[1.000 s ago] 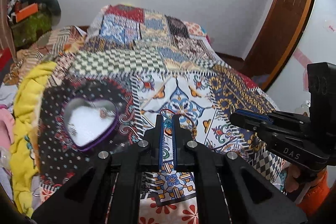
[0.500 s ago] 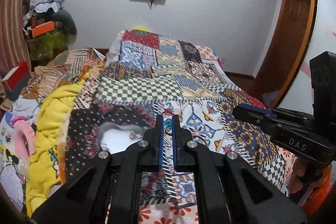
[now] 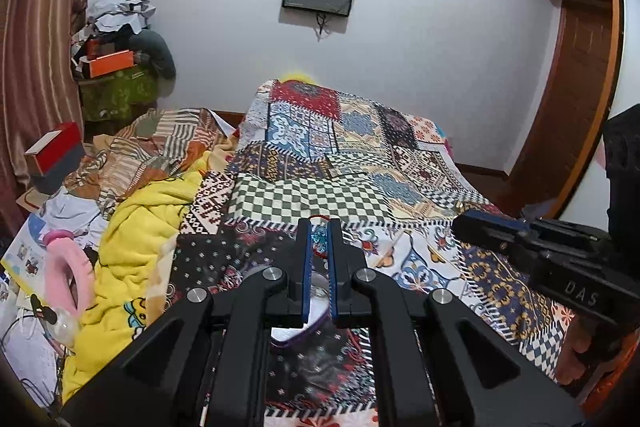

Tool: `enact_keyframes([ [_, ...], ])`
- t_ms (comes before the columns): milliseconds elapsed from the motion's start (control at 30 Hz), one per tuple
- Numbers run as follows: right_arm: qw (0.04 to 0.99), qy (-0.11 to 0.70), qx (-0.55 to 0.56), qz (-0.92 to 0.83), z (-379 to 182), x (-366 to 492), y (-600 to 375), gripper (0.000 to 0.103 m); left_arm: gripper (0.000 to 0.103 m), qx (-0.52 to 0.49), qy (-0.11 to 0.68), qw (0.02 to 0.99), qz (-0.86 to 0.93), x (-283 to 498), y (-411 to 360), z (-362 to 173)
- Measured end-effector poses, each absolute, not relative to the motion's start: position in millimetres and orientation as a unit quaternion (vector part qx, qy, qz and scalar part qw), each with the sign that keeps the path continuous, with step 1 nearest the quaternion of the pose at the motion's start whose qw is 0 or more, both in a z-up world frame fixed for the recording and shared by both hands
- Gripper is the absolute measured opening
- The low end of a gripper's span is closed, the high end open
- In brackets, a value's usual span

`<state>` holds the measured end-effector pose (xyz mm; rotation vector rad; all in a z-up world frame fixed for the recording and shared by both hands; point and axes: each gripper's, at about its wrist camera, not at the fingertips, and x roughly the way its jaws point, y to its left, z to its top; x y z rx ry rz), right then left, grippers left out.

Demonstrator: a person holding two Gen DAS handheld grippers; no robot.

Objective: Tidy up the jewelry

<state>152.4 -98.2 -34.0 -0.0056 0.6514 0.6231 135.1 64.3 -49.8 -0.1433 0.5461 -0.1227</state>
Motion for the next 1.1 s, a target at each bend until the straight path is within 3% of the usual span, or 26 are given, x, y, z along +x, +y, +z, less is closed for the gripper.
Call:
enact_keyframes([
  [1100,0.824,0.436,-0.033,0.360,-136,202,-18,0.009,0.005,-0.096,0.372,0.922,-0.048,191,96,-139],
])
